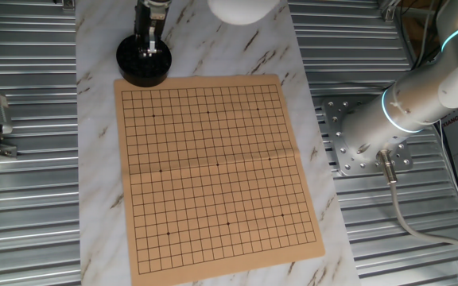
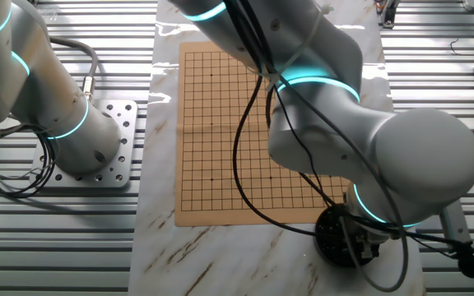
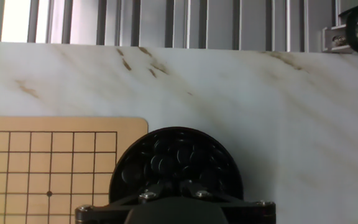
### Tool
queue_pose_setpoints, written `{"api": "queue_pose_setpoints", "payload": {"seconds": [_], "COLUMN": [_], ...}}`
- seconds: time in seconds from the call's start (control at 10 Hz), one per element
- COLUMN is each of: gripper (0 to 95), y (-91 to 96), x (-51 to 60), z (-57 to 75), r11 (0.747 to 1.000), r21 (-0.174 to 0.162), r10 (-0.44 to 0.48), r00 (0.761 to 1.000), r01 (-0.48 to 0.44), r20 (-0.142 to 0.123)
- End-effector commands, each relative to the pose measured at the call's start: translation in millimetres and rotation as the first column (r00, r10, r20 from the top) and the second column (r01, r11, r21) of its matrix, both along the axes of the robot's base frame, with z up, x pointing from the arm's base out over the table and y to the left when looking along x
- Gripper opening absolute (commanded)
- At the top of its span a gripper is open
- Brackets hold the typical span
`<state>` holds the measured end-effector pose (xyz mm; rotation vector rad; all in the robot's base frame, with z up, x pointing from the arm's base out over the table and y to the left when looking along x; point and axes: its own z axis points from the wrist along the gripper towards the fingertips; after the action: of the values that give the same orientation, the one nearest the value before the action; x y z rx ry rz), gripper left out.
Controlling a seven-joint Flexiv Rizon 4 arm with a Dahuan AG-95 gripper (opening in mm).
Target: Play the first move as black on the 3-4 point in the upper right corner of the Go board
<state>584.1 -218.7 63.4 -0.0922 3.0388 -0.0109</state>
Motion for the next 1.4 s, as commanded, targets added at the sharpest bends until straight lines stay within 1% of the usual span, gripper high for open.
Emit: {"api": "queue_pose_setpoints", "payload": {"seconds": [0.1, 0.4, 0.8, 1.0, 1.2, 1.4], "gripper": [0.0, 0.0, 0.0, 0.0, 0.0, 0.0], "y": [1.8, 6.4, 10.7, 14.9, 22.9, 29.9], "x": [-0.4, -4.8, -7.1, -4.4, 2.1, 6.5], "z": [1.9, 7.0, 13.4, 16.6, 21.7, 22.5], "r11": [1.000, 1.000, 1.000, 1.000, 1.000, 1.000], "r21": [0.002, -0.004, 0.008, 0.013, 0.020, 0.022], "r10": [0.002, 0.006, 0.011, 0.005, -0.009, -0.019], "r00": [1.000, 1.000, 1.000, 1.000, 1.000, 1.000], "r01": [-0.002, -0.006, -0.011, -0.005, 0.009, 0.019], "r20": [-0.002, 0.002, 0.000, -0.006, -0.014, -0.018]}}
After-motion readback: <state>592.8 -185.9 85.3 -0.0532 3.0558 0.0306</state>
